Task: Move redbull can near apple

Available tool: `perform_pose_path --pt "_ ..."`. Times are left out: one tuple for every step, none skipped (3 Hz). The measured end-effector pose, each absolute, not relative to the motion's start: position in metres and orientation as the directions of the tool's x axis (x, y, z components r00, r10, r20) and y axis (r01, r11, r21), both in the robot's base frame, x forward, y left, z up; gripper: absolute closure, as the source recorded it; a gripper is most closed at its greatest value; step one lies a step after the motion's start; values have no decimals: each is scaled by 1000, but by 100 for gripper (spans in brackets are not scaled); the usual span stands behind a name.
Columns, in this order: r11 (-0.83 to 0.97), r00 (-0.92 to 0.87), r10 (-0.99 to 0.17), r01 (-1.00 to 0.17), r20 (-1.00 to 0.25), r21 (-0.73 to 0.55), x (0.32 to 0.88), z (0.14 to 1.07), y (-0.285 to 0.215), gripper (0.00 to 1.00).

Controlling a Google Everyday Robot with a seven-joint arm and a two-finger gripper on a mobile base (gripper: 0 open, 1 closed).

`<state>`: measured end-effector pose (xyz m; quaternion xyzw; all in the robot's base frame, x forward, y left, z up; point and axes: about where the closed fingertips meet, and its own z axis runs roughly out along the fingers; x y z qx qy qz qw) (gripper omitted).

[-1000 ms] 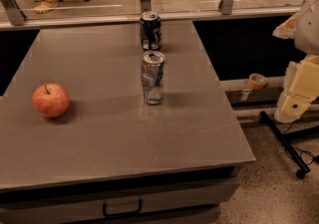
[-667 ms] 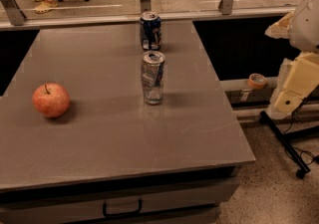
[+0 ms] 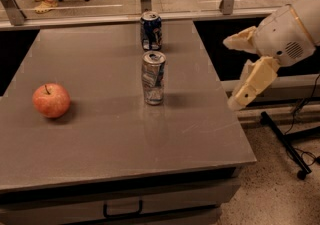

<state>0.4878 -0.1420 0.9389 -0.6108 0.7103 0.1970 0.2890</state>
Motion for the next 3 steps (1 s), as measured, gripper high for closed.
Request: perform_pose_path --pt "105 -30 -600 -994 -800 -42 497 929 -109 0" --pt "45 26 -449 -998 -893 -51 496 931 -77 0" --pt "52 23 -363 -998 -931 -45 499 926 -52 0"
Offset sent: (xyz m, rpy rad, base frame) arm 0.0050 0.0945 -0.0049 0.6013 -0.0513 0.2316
